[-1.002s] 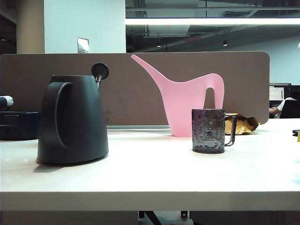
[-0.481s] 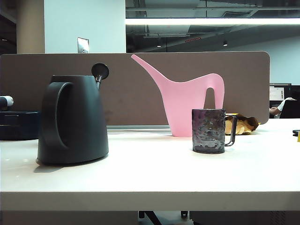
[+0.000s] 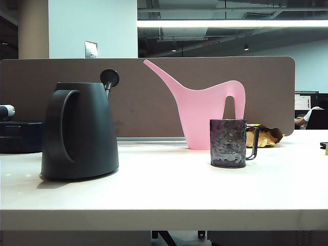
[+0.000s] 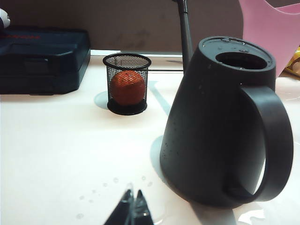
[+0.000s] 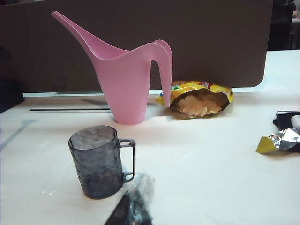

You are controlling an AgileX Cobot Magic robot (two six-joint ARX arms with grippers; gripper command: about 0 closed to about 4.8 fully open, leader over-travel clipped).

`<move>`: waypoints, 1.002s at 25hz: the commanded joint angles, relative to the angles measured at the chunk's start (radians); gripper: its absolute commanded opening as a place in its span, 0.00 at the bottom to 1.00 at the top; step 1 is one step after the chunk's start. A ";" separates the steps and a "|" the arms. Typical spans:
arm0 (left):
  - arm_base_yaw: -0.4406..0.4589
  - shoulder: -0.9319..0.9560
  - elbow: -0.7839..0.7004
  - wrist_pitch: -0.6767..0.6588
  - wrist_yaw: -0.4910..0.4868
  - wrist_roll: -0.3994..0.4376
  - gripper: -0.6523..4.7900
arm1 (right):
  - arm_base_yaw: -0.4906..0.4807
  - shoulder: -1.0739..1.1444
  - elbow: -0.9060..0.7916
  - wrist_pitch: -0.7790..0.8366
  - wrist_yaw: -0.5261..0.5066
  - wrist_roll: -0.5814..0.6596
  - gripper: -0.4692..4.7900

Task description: Pour the water from the cup into the kettle.

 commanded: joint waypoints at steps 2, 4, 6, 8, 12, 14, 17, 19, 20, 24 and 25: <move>0.000 0.001 0.002 0.021 -0.003 0.001 0.11 | 0.000 -0.069 -0.036 0.017 0.002 -0.003 0.07; 0.000 0.001 0.002 0.024 -0.003 0.001 0.11 | 0.000 -0.100 -0.050 0.015 0.002 -0.003 0.07; 0.000 0.001 0.002 0.026 -0.003 0.001 0.11 | 0.000 -0.120 -0.055 0.010 0.008 -0.003 0.07; 0.000 0.001 0.002 0.026 -0.003 0.009 0.11 | 0.001 -0.121 -0.059 0.011 0.021 -0.006 0.07; 0.000 0.001 0.002 0.016 0.002 0.008 0.11 | 0.001 -0.121 -0.059 0.009 0.021 -0.006 0.07; 0.000 0.001 0.002 0.009 0.002 0.008 0.11 | 0.001 -0.121 -0.059 0.008 0.020 -0.006 0.07; 0.000 0.001 0.002 0.010 0.002 0.008 0.11 | 0.000 -0.121 -0.059 -0.012 0.020 -0.006 0.07; 0.000 0.001 0.002 0.010 0.002 0.008 0.11 | 0.000 -0.121 -0.059 -0.016 0.020 -0.006 0.07; 0.000 0.001 0.002 0.010 0.001 0.008 0.11 | 0.000 -0.121 -0.059 -0.017 0.020 -0.006 0.07; 0.000 0.001 0.002 0.010 0.002 0.008 0.11 | 0.000 -0.121 -0.059 -0.017 0.020 -0.006 0.07; 0.000 0.001 0.002 0.010 0.002 0.008 0.11 | 0.000 -0.121 -0.059 -0.017 0.019 -0.006 0.07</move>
